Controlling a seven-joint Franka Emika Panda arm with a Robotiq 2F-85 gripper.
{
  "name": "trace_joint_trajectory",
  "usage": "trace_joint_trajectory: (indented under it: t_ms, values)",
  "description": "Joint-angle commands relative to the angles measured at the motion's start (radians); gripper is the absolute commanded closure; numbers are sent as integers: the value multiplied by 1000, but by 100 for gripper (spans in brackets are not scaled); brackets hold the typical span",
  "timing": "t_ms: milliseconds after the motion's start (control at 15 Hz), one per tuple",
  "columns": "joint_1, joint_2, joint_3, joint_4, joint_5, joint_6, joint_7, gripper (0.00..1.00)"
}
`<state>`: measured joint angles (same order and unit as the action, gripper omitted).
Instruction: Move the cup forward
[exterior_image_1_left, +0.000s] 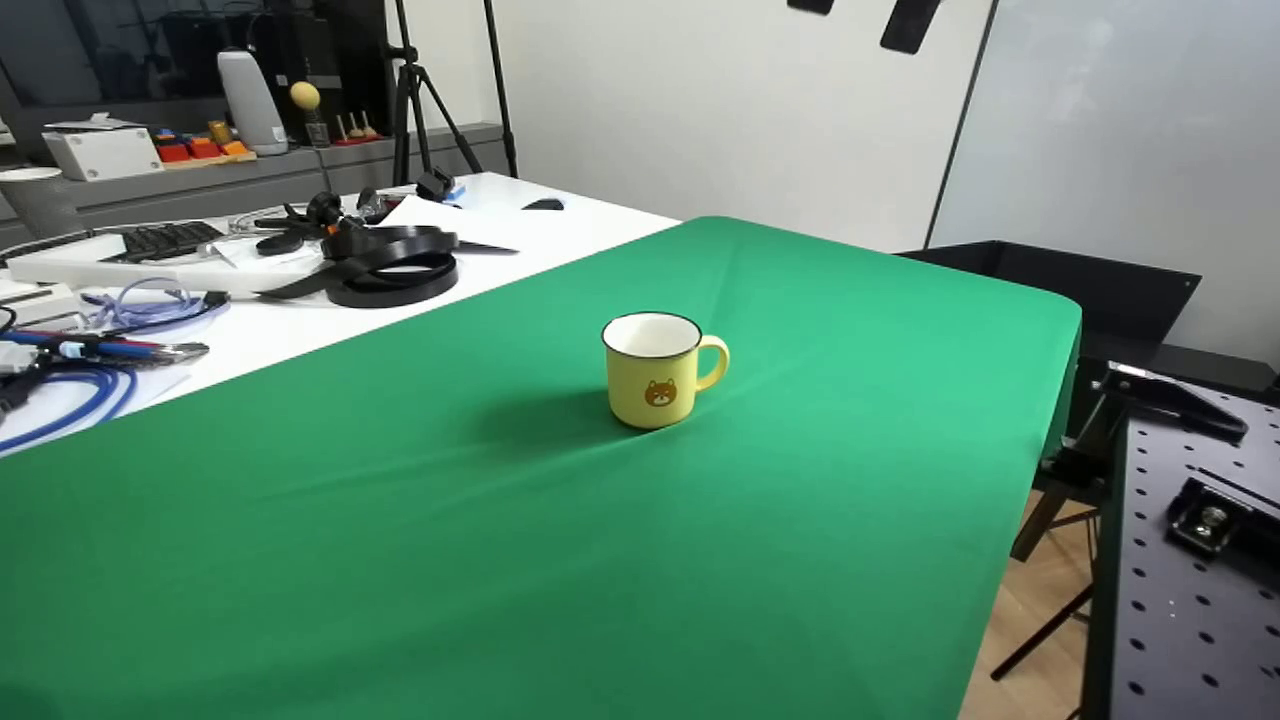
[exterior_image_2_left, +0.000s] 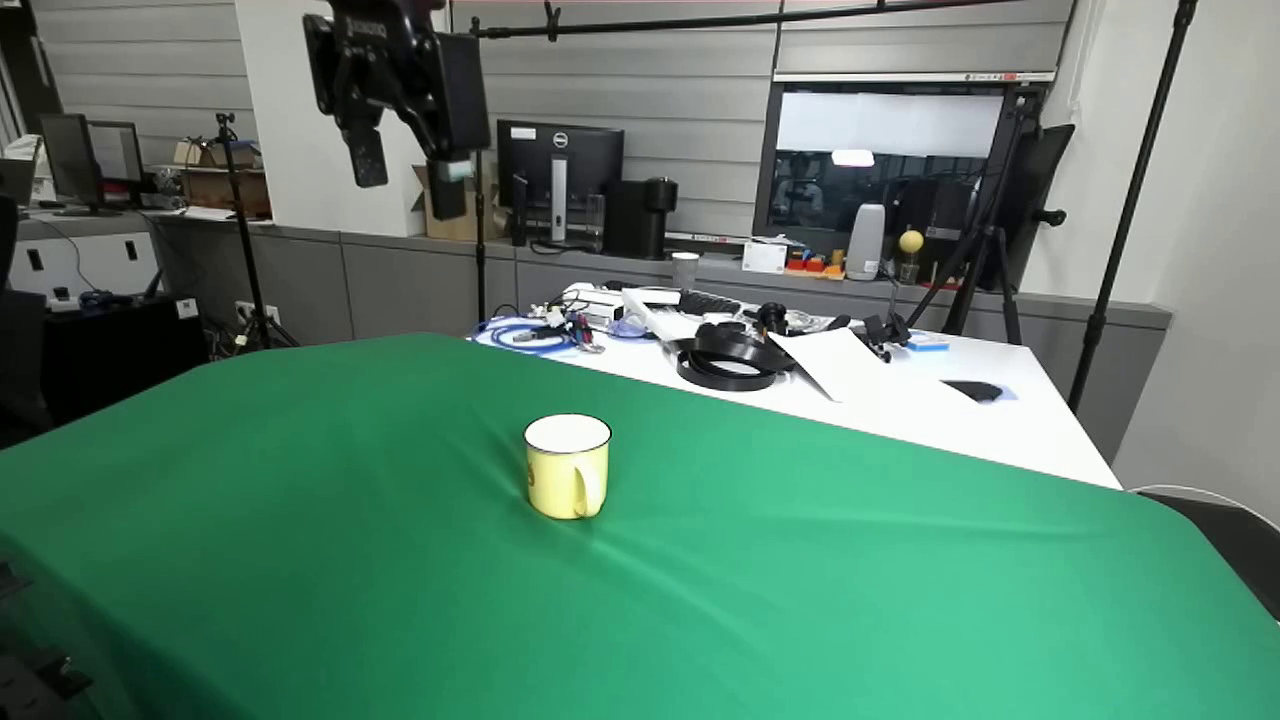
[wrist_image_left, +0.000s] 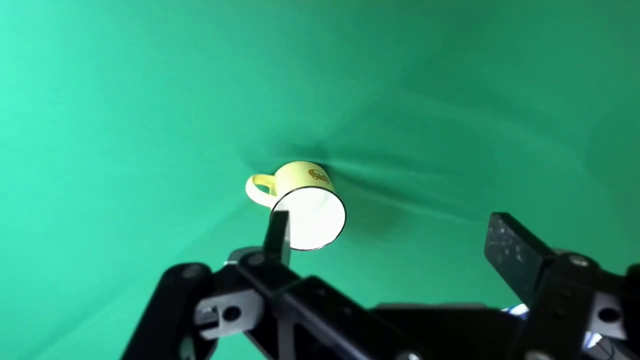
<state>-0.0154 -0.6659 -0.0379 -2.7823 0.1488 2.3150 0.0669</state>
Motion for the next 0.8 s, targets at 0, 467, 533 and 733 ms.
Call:
trace_joint_trajectory:
  t_ms: [0,467,533,733]
  values:
    - [-47,191,2,67,-77,76,-26,0]
    - [-53,252,-10,40,-88,158,-32,0]
    - [-52,245,-9,39,-88,157,-32,0]
    - [-72,351,-1,109,-134,134,-22,0]
